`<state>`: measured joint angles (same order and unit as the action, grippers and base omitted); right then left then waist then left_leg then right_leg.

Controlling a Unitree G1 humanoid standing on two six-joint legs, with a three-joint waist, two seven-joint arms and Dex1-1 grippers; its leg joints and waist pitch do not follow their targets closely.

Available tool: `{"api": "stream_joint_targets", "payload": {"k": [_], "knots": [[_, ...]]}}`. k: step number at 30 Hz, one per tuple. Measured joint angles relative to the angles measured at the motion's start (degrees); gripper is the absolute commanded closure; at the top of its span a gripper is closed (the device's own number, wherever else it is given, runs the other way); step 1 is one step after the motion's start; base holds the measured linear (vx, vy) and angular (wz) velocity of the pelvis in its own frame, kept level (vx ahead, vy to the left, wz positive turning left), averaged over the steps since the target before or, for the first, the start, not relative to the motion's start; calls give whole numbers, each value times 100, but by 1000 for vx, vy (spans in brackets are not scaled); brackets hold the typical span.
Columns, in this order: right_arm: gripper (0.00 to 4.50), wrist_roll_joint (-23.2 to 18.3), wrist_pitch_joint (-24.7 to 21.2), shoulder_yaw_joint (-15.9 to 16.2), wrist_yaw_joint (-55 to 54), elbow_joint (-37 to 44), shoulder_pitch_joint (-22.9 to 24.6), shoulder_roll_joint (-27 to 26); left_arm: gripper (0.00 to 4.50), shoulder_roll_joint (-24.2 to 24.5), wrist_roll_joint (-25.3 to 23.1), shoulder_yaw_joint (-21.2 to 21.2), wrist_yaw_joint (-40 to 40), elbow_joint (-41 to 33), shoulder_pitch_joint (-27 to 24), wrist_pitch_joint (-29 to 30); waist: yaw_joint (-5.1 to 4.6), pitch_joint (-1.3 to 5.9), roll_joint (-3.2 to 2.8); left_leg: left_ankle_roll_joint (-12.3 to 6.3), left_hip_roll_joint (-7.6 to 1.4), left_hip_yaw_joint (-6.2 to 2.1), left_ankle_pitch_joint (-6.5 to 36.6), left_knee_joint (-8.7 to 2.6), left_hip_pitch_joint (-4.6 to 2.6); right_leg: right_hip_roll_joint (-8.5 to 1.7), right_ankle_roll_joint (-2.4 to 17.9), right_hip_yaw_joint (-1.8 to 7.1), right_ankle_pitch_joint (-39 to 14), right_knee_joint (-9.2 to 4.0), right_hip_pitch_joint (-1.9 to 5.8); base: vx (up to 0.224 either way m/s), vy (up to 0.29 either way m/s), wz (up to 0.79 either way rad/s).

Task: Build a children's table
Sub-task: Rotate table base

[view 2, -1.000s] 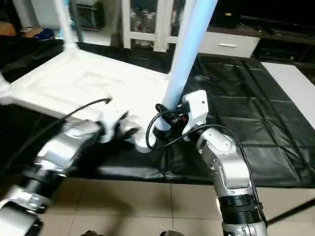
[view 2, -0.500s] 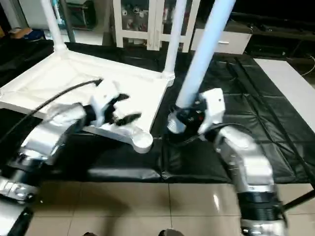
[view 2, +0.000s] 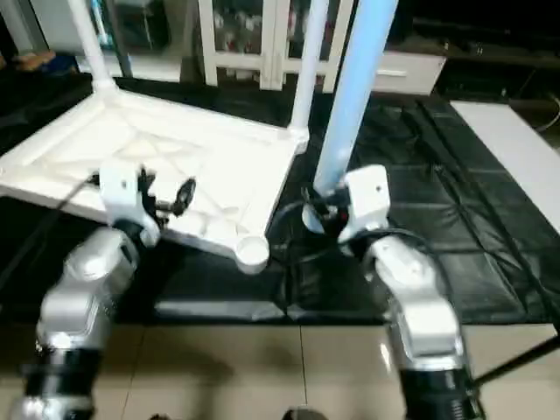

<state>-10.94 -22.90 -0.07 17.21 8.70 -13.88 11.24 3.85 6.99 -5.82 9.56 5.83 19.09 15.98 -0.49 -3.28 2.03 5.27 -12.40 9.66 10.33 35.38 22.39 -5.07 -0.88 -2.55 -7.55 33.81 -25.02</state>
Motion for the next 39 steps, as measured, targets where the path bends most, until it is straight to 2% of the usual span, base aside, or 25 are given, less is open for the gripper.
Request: {"api": "stream_joint_targets", "payload": {"k": [7,10,13,16,19,21,23,25,27,29,31,33,34,36,37,38,39], "knots": [[265,-229,-58,-92,-154,375,434,-168,32,34,-365,124,-519,-264,-293,-58,-124,11,-79,-9,4,-9,5,-4,8,8,-4,3,3,-61,7,0,0,0],[265,-267,-44,3,-5,494,633,-213,32,11,-385,235,-453,-486,-633,-57,-177,37,-123,-13,5,-11,8,-7,4,11,-4,5,3,-67,9,0,0,0],[265,-381,-99,10,91,523,798,-236,32,-55,-381,397,-352,-974,-957,227,-176,43,-48,-13,5,-13,8,-32,10,11,-5,2,3,-64,-2,0,0,0],[265,-412,-60,78,91,518,823,-325,32,-19,-292,416,-284,-1207,-1072,293,-162,54,42,-12,-1,-15,7,-49,-2,18,-5,-4,3,-67,-1,0,0,0],[265,-269,2,248,63,422,883,-337,32,61,-261,250,-274,-1234,-1193,229,-155,60,64,-12,2,-15,7,-49,-1,18,-6,1,3,-73,-1,0,0,0],[265,-251,14,348,61,455,1086,-451,32,26,-286,92,-478,-1242,-1245,117,-128,59,70,-12,2,-15,7,-49,-2,19,-6,2,3,-74,0,0,0,0],[265,-239,68,478,68,472,1221,-493,32,27,-354,5,-619,-1335,-1287,105,-78,55,58,-11,3,-16,7,-49,-1,18,-6,4,3,-76,1,0,0,0],[265,-219,142,546,71,472,1220,-507,32,19,-432,14,-667,-1400,-1323,112,-49,52,7,-12,12,-19,8,-49,0,17,-6,10,3,-86,9,0,0,0],[265,-197,231,554,73,472,1213,-500,32,22,-463,135,-649,-1410,-1362,121,-19,58,-81,-14,37,-24,8,-49,0,5,-6,22,3,-86,12,0,0,0],[265,-198,266,552,88,471,1201,-495,32,9,-463,242,-616,-1394,-1329,119,-6,68,-134,-15,51,-23,9,-55,-1,-10,-6,22,4,-82,10,0,0,0],[265,-184,370,552,130,446,1197,-455,32,-19,-491,346,-615,-1362,-1259,121,2,76,-128,-15,48,-33,9,-65,-6,-7,-8,9,4,-80,10,0,0,0],[265,-180,413,513,170,400,1194,-411,32,-70,-536,408,-627,-1349,-1253,117,-27,84,-104,-11,36,-95,7,-70,-7,54,-9,-18,5,-86,21,0,-29,0],[265,-182,435,491,174,379,1192,-413,32,-86,-561,428,-647,-1337,-1254,109,-56,85,-94,-10,12,-130,6,-72,-7,77,-8,-33,5,-92,35,0,-58,1],[265,-183,441,485,160,324,1137,-418,32,-112,-587,437,-707,-1274,-1264,89,-133,73,-115,24,-128,-177,-13,-90,-62,101,94,-177,14,-109,133,7,-92,2],[265,-187,446,487,161,325,1107,-429,32,-97,-589,423,-723,-1273,-1265,82,-157,66,-124,68,-193,-185,-38,-99,-82,97,211,-261,-50,-18,139,8,-104,0],[265,-189,453,487,166,325,1086,-431,32,-99,-590,394,-736,-1273,-1265,71,-171,70,-92,109,-249,-174,-62,-111,-115,89,304,-318,-97,99,138,12,-161,0],[265,-191,457,486,182,318,1020,-413,32,-121,-601,370,-766,-1267,-1263,27,-171,62,-14,133,-298,-144,-75,-129,-172,88,337,-340,-163,248,124,18,-221,6]]}}
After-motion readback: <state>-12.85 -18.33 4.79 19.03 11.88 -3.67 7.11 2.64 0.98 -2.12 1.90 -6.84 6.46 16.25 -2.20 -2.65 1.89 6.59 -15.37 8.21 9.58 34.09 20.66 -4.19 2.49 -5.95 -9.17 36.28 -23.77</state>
